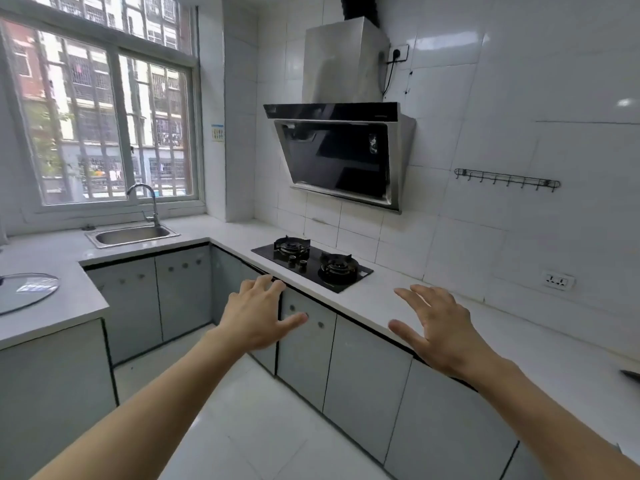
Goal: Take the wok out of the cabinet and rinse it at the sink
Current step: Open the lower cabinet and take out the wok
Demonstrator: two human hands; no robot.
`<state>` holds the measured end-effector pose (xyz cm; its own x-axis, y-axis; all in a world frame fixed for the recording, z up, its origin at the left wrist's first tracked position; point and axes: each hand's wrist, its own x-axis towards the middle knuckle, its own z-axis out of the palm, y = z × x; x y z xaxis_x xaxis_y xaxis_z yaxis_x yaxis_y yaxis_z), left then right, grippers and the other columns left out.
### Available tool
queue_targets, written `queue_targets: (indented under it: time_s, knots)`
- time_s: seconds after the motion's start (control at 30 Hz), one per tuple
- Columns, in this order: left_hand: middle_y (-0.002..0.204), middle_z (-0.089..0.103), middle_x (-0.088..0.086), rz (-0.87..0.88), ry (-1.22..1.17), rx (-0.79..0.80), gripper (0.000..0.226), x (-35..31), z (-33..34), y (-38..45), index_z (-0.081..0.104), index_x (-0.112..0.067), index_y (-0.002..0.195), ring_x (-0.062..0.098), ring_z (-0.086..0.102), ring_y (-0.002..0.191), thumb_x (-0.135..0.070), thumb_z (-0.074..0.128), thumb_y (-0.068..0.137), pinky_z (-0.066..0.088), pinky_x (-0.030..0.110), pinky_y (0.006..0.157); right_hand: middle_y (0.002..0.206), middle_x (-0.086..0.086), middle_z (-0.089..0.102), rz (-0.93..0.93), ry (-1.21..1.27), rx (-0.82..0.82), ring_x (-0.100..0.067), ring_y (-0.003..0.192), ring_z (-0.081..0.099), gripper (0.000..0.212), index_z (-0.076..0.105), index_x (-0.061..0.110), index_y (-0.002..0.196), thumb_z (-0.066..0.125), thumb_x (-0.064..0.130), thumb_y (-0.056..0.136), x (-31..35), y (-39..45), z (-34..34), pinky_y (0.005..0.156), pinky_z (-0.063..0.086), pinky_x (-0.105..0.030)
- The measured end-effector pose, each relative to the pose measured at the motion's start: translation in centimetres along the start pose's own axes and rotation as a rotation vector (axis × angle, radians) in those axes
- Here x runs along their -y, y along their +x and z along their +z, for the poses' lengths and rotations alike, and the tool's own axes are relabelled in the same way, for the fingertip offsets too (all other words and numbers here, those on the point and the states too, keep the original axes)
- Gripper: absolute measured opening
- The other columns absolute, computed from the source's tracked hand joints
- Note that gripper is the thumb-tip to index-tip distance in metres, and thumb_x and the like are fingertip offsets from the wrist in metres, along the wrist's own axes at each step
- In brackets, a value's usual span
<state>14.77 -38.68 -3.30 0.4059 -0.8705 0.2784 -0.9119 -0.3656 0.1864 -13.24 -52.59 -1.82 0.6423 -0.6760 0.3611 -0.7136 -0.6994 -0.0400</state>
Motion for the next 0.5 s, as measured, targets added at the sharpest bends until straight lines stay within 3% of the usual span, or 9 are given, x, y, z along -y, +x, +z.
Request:
queue_targets:
  time_s: [0.17,0.5]
  knots:
    - [0.151,0.035,0.005,-0.041,-0.047,0.019,0.084,6.0,1.4,7.7,0.039,-0.026,0.138,0.030,0.037,0.131,-0.083,0.038,0.077,0.041,0.049,0.102,0.156,0.005,0.027,-0.031,-0.007,0.029,-0.019,0.144,0.017,0.108,0.024,0.039,0.148,-0.011,0.092,0.061,2.0,9.8,3.7,0.115,0.023,-0.043]
    - [0.152,0.033,0.001,-0.128,-0.039,0.008,0.083,16.1,5.3,19.4,0.033,-0.029,0.144,0.027,0.034,0.136,-0.082,0.038,0.079,0.037,0.047,0.108,0.155,0.009,0.026,-0.150,0.051,0.054,-0.015,0.143,0.015,0.103,0.023,0.039,0.148,-0.007,0.090,0.065,4.6,26.1,11.0,0.112,0.024,-0.041]
